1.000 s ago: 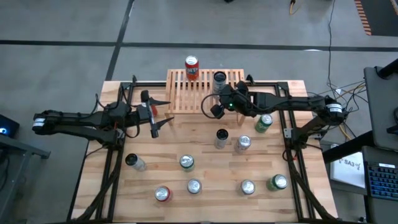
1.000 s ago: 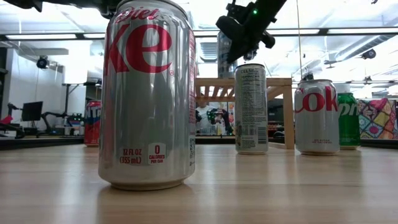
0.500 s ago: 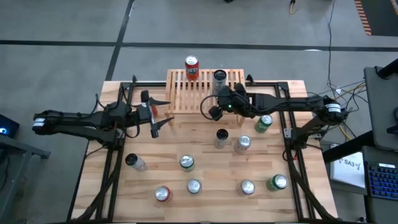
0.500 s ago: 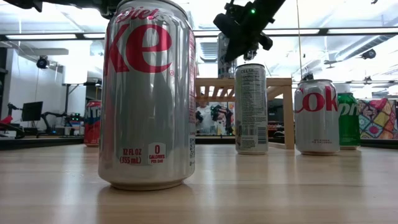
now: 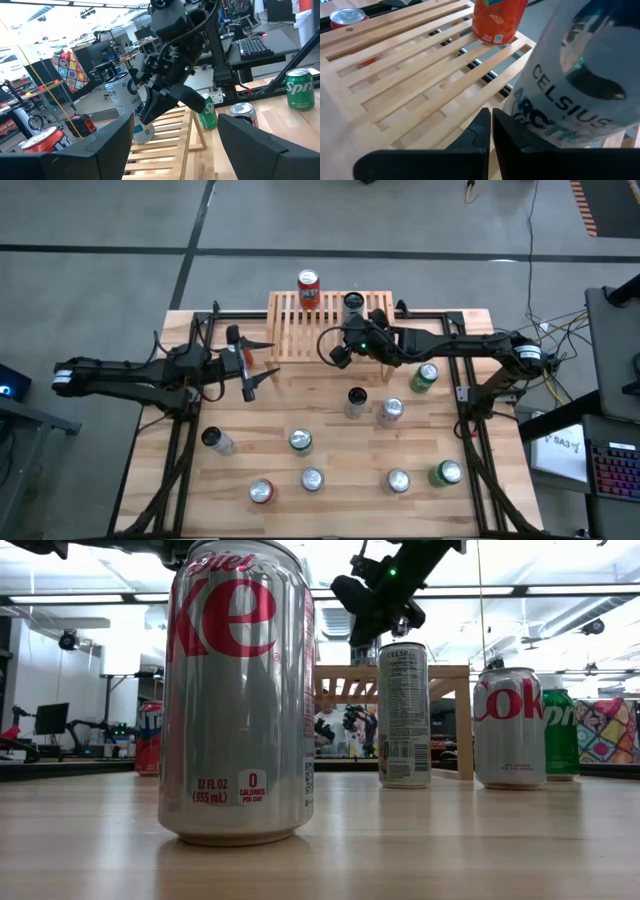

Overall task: Place canned beverage on shelf
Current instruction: Put the white blue soda can on the shelf

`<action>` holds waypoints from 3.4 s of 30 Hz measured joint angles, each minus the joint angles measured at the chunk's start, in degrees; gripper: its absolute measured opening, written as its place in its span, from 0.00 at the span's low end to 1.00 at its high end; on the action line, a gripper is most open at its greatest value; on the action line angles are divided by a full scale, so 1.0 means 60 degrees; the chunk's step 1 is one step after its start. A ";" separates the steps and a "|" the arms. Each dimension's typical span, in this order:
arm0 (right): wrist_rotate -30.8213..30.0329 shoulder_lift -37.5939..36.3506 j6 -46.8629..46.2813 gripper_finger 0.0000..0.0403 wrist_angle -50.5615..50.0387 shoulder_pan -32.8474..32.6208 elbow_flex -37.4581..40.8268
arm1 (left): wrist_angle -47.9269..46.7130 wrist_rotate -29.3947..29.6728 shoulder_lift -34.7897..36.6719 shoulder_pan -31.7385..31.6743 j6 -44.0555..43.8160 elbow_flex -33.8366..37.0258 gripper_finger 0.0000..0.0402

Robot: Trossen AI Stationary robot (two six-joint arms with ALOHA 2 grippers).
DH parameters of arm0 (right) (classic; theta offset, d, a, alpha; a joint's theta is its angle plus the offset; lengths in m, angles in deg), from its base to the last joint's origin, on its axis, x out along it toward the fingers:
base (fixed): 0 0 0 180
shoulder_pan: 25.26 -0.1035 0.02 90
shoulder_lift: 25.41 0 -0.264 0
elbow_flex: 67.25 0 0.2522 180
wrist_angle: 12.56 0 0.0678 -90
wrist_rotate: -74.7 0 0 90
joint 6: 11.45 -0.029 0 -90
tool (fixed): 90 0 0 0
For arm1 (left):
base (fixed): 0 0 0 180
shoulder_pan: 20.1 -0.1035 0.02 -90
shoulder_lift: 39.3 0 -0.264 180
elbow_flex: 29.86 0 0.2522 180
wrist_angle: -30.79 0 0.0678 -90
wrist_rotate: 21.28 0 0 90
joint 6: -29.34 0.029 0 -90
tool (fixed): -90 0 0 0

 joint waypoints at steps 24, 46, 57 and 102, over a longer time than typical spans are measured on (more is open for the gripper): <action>0.0091 -0.0776 -0.0692 0.02 -0.1916 -0.0149 0.0000 | -0.0083 0.0000 0.0000 0.0000 0.0000 0.0000 0.68; 0.0108 -0.0754 -0.0088 0.02 -0.1696 0.0798 -0.0004 | -0.0050 0.0000 0.0000 -0.0002 0.0033 0.0000 0.68; 0.1281 -0.0543 -0.0287 0.02 -0.1550 0.0784 -0.0004 | -0.0057 0.0000 -0.0007 0.0000 0.0033 0.0000 0.68; -0.0502 0.0368 0.0051 0.02 0.1606 0.0976 -0.0007 | -0.0079 0.0000 -0.0011 -0.0004 0.0036 -0.0004 0.68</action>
